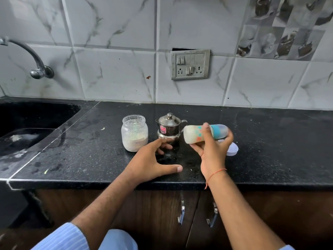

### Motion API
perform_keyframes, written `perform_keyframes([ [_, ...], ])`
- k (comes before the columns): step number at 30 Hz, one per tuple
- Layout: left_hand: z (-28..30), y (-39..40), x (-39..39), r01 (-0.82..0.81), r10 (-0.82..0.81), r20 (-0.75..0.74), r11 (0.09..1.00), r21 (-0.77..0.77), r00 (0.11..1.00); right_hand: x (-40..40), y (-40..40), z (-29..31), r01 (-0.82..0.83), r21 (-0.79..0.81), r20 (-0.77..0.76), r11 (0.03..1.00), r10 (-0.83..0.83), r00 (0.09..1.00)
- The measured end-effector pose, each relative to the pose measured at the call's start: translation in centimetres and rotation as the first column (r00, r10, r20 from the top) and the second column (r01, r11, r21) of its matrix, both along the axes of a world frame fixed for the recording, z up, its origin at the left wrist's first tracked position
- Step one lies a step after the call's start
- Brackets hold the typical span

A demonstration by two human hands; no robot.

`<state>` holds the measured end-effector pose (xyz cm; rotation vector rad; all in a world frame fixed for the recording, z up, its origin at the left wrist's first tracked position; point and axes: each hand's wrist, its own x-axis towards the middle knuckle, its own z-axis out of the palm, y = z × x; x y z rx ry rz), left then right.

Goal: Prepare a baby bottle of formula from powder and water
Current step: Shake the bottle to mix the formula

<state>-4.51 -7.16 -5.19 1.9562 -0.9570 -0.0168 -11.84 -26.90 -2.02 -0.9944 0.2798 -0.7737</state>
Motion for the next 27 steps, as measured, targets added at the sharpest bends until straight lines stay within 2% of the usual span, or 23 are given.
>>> perform_keyframes([
  [3, -0.04, 0.12, -0.05, 0.005, -0.005, 0.010, 1.000, 0.007, 1.000, -0.15, 0.48, -0.27, -0.186, -0.226, -0.131, 0.956, 0.159, 0.978],
  [4, -0.03, 0.10, 0.00, 0.001, -0.001, 0.015, 1.000, 0.010, 1.000, -0.09, 0.61, -0.33, -0.167, -0.226, -0.130, 0.960, 0.140, 0.982],
  [7, -0.01, 0.08, -0.04, -0.003, 0.003, -0.001, 1.000, 0.006, 1.000, -0.16, -0.02, 0.01, 0.014, 0.017, 0.003, 1.000, -0.014, 1.000],
  [8, -0.03, 0.08, -0.07, -0.001, 0.001, 0.001, 1.000, 0.004, 1.000, -0.22, -0.09, 0.20, -0.018, -0.004, -0.019, 1.000, 0.018, 1.000],
  [10, 0.00, 0.12, -0.10, 0.003, -0.003, 0.012, 1.000, 0.005, 1.000, -0.32, 0.34, -0.07, -0.183, -0.208, -0.133, 0.961, 0.157, 0.979],
  [11, 0.03, 0.12, -0.05, 0.003, -0.003, 0.015, 1.000, 0.005, 1.000, -0.17, 0.50, -0.31, -0.196, -0.244, -0.153, 0.950, 0.162, 0.975],
  [12, -0.01, 0.09, 0.04, 0.000, 0.000, 0.014, 1.000, 0.003, 1.000, -0.06, 0.49, -0.26, -0.136, -0.212, -0.123, 0.968, 0.112, 0.986],
  [13, -0.01, 0.07, 0.07, 0.000, 0.000, 0.008, 1.000, -0.003, 1.000, -0.11, 0.36, -0.06, -0.052, -0.115, -0.057, 0.992, 0.046, 0.997],
  [14, -0.06, 0.04, 0.10, -0.001, 0.001, 0.002, 1.000, -0.007, 1.000, -0.03, 0.01, -0.10, -0.009, -0.028, -0.011, 1.000, 0.008, 1.000],
  [15, -0.08, 0.05, 0.08, 0.001, -0.001, -0.001, 1.000, -0.009, 1.000, -0.07, -0.07, 0.05, -0.016, -0.015, -0.010, 1.000, 0.016, 1.000],
  [18, -0.11, 0.08, 0.12, 0.006, -0.006, 0.006, 1.000, -0.004, 1.000, -0.03, 0.56, -0.33, -0.182, -0.248, -0.134, 0.952, 0.152, 0.979],
  [19, -0.12, 0.07, 0.17, 0.003, -0.003, 0.003, 1.000, -0.002, 1.000, 0.10, 0.53, -0.41, -0.134, -0.223, -0.119, 0.966, 0.109, 0.987],
  [21, -0.06, 0.02, 0.15, 0.001, -0.001, -0.011, 1.000, 0.000, 1.000, 0.02, -0.01, -0.22, 0.018, -0.024, -0.006, 1.000, -0.018, 1.000],
  [22, -0.10, 0.04, 0.13, 0.001, -0.001, -0.014, 1.000, 0.000, 1.000, -0.07, -0.21, -0.11, 0.021, 0.021, 0.009, 1.000, -0.021, 1.000],
  [25, -0.18, 0.08, 0.15, 0.006, -0.006, -0.007, 1.000, 0.006, 1.000, -0.16, 0.25, -0.37, -0.180, -0.228, -0.123, 0.957, 0.155, 0.980],
  [26, -0.18, 0.08, 0.25, 0.002, -0.002, -0.008, 1.000, 0.004, 1.000, 0.01, 0.39, -0.50, -0.158, -0.228, -0.124, 0.961, 0.132, 0.984],
  [27, -0.16, 0.06, 0.26, -0.003, 0.003, -0.014, 1.000, 0.002, 1.000, -0.02, 0.32, -0.34, -0.081, -0.160, -0.078, 0.984, 0.069, 0.995],
])
